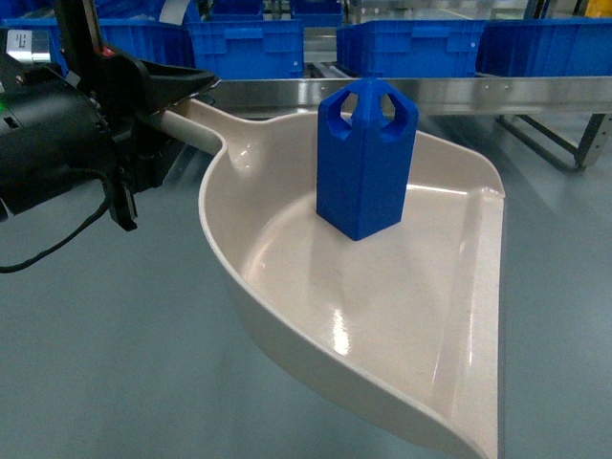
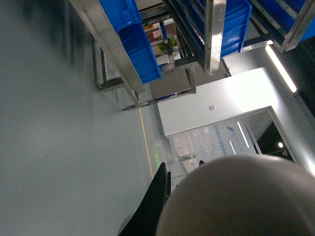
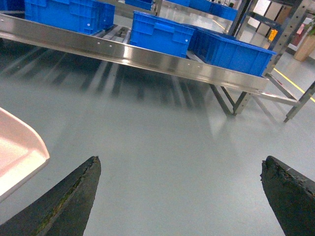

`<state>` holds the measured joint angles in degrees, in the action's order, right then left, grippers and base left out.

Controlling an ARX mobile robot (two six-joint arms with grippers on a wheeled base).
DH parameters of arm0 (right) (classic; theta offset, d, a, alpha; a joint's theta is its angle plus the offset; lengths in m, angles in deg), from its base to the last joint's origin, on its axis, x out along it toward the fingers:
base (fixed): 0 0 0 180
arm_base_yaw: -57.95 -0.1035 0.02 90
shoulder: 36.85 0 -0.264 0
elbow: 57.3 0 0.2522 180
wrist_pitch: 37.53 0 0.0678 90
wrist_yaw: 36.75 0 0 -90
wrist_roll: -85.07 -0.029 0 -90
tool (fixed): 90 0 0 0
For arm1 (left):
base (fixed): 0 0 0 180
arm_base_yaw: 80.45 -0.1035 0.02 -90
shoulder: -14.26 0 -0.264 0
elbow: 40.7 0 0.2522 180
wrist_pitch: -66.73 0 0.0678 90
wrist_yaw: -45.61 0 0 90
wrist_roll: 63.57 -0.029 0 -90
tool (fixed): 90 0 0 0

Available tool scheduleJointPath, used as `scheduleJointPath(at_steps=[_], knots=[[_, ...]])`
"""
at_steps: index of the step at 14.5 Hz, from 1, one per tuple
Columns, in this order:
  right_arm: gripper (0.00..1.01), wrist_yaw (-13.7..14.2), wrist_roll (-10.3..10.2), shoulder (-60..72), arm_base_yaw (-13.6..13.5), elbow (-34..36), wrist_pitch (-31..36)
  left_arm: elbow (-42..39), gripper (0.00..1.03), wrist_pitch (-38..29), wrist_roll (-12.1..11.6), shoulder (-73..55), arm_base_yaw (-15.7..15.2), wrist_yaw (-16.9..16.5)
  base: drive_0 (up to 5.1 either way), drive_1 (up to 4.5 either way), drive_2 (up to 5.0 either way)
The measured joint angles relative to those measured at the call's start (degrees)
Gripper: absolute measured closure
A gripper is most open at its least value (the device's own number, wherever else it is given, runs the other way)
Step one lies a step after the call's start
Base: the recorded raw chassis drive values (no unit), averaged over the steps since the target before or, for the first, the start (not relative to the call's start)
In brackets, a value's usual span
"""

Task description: Place part in tray to right shelf

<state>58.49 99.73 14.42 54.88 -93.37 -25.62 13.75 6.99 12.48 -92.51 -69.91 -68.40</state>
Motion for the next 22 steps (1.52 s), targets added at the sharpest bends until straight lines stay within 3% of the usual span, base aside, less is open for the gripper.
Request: scheduleJointPath(at_steps=[7,15,22], knots=[[0.03,0.2,0.0,0.0,0.1,0.0,-0.2,0.0,0.90,0.2,0.0,0.0,0.2,-0.4,0.5,4.39,-3.3],[0.03,-0.1,0.0,0.0,0.1,0.0,-0.3,0.0,0.90,0.1,0.0,0.0,0.1,-0.1,2.8,1.89,-5.1],[0.03,0.1,0.0,0.0,0.1,0.0,-0.3,0.0,0.90,0.3,0.0,0.0,0.2,-0.2,0.2,4.21,-3.9]])
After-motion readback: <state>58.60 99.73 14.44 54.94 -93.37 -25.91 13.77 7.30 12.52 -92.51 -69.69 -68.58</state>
